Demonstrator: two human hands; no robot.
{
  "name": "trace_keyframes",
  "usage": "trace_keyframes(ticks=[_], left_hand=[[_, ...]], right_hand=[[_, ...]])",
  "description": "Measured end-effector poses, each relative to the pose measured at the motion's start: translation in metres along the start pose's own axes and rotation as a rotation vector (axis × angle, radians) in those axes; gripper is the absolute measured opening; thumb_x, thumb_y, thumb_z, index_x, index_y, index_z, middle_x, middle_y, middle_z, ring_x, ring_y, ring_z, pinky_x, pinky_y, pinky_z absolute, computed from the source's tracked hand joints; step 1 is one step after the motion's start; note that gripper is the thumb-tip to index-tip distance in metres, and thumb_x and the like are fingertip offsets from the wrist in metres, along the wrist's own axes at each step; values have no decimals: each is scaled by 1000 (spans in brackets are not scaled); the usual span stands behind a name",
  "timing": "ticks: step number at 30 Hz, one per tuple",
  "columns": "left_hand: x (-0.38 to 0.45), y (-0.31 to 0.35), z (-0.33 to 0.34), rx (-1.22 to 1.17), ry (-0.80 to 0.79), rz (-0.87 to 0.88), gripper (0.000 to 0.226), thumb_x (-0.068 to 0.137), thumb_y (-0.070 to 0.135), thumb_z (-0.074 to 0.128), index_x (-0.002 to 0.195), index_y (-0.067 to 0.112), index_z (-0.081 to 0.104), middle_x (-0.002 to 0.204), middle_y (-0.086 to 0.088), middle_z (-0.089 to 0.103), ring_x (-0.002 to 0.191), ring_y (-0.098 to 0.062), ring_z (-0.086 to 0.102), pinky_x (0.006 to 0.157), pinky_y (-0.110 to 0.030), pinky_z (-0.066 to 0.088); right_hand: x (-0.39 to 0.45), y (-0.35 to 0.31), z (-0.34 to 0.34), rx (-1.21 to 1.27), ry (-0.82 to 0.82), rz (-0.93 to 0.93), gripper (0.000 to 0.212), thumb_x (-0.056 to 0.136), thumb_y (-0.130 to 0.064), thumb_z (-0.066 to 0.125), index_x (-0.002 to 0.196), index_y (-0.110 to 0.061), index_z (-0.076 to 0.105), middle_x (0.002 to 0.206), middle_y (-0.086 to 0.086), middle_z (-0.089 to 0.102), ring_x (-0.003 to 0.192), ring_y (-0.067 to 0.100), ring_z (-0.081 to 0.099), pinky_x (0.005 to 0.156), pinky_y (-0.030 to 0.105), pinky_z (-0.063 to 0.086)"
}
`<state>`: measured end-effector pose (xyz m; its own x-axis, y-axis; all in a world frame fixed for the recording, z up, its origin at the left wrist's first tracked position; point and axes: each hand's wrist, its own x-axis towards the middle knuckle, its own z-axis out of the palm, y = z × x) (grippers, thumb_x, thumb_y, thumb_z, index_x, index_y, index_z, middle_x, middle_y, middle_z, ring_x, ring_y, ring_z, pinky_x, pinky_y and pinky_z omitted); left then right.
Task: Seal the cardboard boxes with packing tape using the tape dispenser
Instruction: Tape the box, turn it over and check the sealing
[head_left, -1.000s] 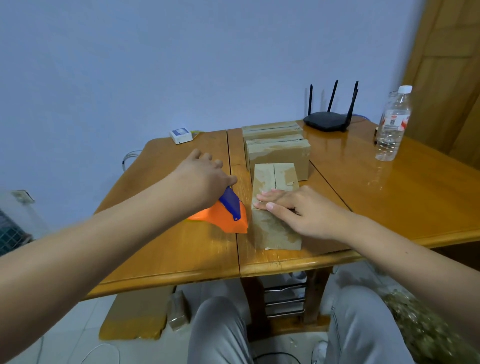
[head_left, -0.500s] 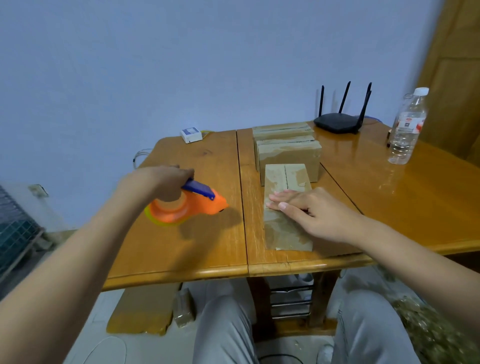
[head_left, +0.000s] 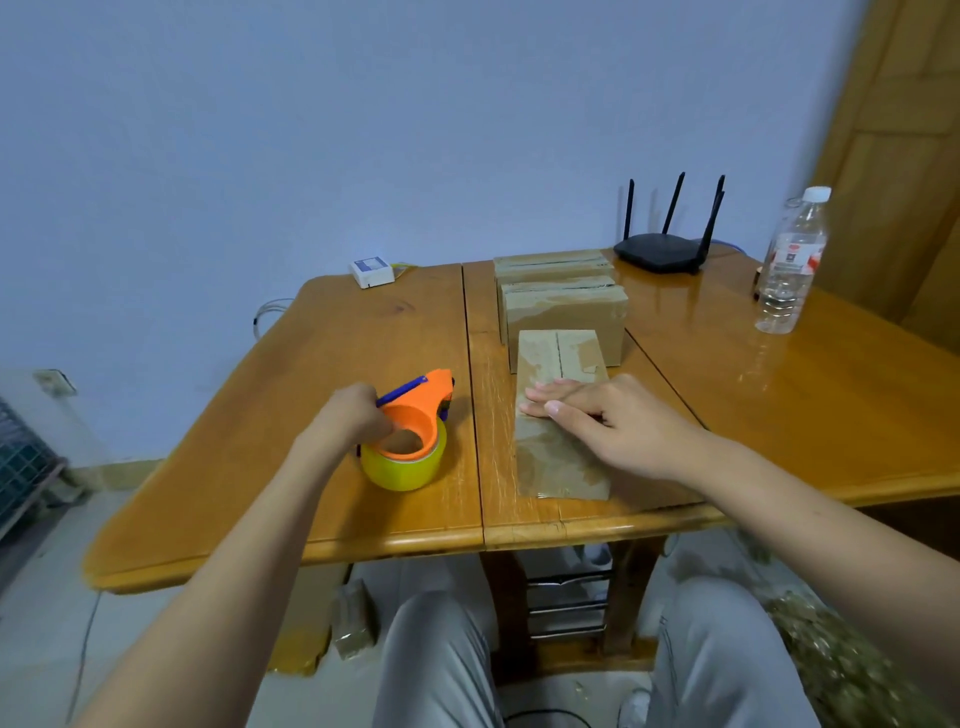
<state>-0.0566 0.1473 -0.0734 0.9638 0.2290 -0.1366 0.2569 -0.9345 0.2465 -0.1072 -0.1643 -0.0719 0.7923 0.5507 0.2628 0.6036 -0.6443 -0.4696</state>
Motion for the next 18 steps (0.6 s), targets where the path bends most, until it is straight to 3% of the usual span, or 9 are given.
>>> trace_keyframes(ticks=[2,4,6,7,10,13,15,17,18], left_hand=[[4,-4,13,-86,-6,-50,30,88,30,71,105,10,57,96,-8,60,87,-24,59,65,-30,45],[6,-7,23,-138,50,-79,35,85,33,74,105,9,58,101,-11,63,89,-28,61,66,-34,47],[7,-9,28,-115,129,-82,32,82,32,74,99,10,60,100,-12,64,89,-31,62,67,-35,49],[8,-9,29,-103,151,-86,30,81,32,75,96,11,59,99,-12,64,88,-32,62,68,-35,50],[10,-9,28,-95,114,-112,29,82,29,73,97,7,61,95,-12,64,86,-32,63,72,-37,56],[-3,1,17,-30,133,-104,34,86,29,71,111,7,62,113,-15,61,102,-36,59,89,-43,54],[-28,15,8,-93,307,32,42,87,35,73,123,18,60,124,-14,52,114,-35,52,94,-44,46],[-62,35,3,-327,406,330,42,84,39,76,121,30,59,112,-2,55,101,-19,54,80,-32,44],[-80,44,4,-415,359,478,43,81,40,78,120,36,58,105,5,55,95,-11,53,75,-25,41]], right_hand=[[0,-3,-1,22,12,13,36,105,-42,40,132,-35,64,142,-15,56,136,-4,44,119,31,34],[0,-4,-2,41,38,29,35,105,-44,41,132,-39,63,139,-16,58,118,-10,57,108,30,46],[0,-7,-4,73,83,45,35,104,-49,42,135,-46,58,135,-23,60,104,9,69,97,37,54],[1,-7,-5,98,113,48,36,104,-49,42,136,-47,57,132,-27,61,107,17,69,98,41,54],[2,-10,-8,246,256,107,31,104,-30,50,132,-32,65,122,-27,66,117,-3,61,107,33,48],[-5,-13,-16,324,518,157,28,102,-15,53,121,-25,71,110,-20,73,103,3,68,93,29,55],[-19,-14,-19,259,657,203,23,102,-17,54,117,-25,70,101,-18,73,98,-6,66,86,13,52],[-36,-17,-13,167,701,268,23,101,-29,56,121,-23,67,101,-18,71,97,-13,62,85,4,48],[-44,-18,-8,139,670,300,31,100,-37,57,126,-22,64,106,-19,69,99,-14,61,88,6,48]])
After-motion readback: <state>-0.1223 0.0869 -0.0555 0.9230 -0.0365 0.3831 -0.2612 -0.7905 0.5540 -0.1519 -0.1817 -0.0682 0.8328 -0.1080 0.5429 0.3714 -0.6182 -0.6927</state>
